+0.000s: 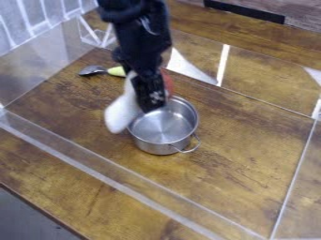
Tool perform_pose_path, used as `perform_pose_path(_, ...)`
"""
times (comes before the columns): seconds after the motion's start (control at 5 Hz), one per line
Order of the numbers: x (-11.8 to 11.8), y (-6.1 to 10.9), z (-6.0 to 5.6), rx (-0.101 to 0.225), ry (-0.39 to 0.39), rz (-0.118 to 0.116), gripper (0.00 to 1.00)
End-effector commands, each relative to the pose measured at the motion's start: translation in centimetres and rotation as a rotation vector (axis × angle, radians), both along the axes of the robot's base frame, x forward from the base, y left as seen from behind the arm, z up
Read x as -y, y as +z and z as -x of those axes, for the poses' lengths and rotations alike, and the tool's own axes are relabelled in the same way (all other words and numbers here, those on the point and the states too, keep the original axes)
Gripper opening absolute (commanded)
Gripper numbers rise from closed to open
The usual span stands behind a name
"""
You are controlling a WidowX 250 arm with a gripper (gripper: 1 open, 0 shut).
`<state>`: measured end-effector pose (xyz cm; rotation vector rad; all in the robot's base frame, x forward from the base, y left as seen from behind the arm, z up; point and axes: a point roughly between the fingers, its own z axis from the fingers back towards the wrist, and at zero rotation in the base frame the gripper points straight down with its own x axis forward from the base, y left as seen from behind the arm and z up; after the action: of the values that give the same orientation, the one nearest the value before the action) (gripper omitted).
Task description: Put the mushroom in the silver pot
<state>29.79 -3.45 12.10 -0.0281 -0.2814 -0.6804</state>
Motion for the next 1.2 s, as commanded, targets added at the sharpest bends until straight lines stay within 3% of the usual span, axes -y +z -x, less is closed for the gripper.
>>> perform_pose_path(0.0,1.2,0.4,-1.2,0.060,-0.012,0.010,0.00)
perform_pose_path(0.2,1.0,-1.0,-1.8,0.055,-0.010,0.024,0.00)
perform_pose_path(0.6,-0.6,-0.9,-3.8,0.060,-0.038,0.040,0.00)
perform_pose_path(1.0,-0.6,-1.1,-4.0,0.052,-0.063,0.074,0.00)
